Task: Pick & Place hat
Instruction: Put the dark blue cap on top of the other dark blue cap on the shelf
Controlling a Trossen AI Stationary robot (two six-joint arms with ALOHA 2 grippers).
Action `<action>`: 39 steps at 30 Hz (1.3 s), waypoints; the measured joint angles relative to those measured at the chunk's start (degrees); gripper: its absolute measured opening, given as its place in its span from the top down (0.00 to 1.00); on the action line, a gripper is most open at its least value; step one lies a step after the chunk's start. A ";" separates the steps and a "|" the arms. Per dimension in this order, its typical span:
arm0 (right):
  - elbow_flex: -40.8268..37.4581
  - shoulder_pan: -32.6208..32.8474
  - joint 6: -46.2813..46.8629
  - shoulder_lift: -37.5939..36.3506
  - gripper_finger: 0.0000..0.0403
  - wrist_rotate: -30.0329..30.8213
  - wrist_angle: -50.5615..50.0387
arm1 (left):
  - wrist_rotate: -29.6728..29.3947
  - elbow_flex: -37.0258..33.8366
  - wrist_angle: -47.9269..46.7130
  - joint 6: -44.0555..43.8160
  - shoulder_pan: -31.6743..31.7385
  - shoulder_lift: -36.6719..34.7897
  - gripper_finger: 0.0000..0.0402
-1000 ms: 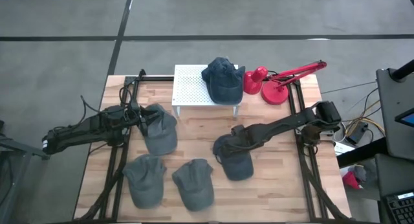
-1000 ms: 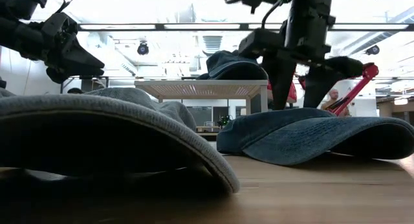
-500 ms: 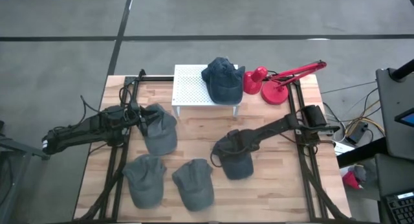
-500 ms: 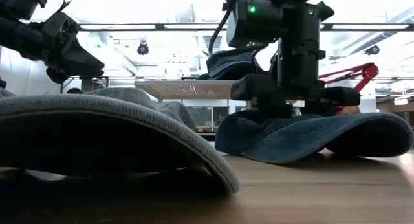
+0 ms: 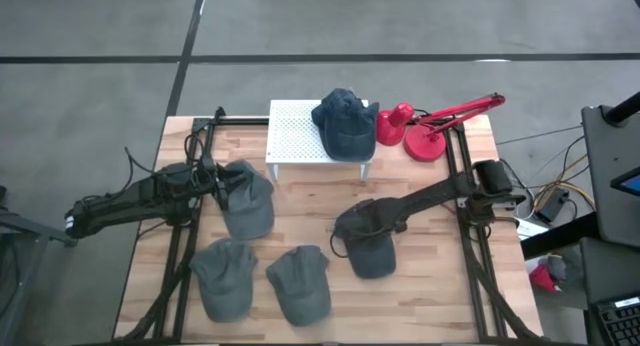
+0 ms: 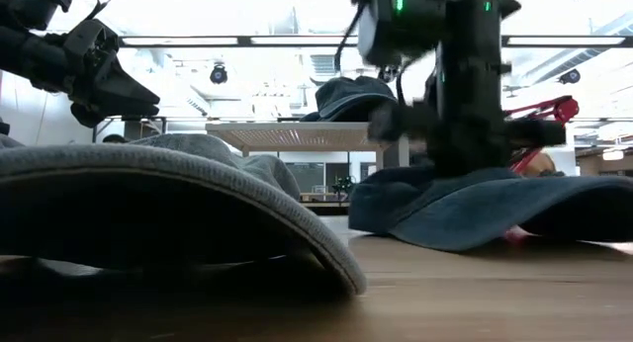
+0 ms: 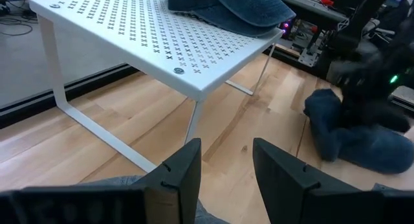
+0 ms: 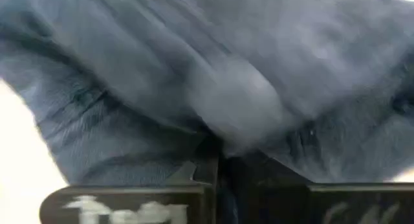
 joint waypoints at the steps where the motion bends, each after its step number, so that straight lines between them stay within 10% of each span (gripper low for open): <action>1: 0.07 0.00 -0.04 -1.65 0.96 0.18 -0.05 | 0.00 0.00 0.01 0.00 0.00 0.02 0.65; 17: 12.20 0.24 -7.92 -22.13 0.98 10.39 0.84 | -0.20 0.00 0.06 0.00 0.00 0.02 0.65; 28: 34.52 -2.61 -17.62 -19.82 0.98 30.58 -10.48 | -0.22 0.00 0.30 0.02 -0.02 0.04 0.65; 39: 50.07 -16.96 -27.12 -11.46 0.97 35.76 -12.09 | -0.22 0.00 0.50 -0.11 0.00 0.04 0.65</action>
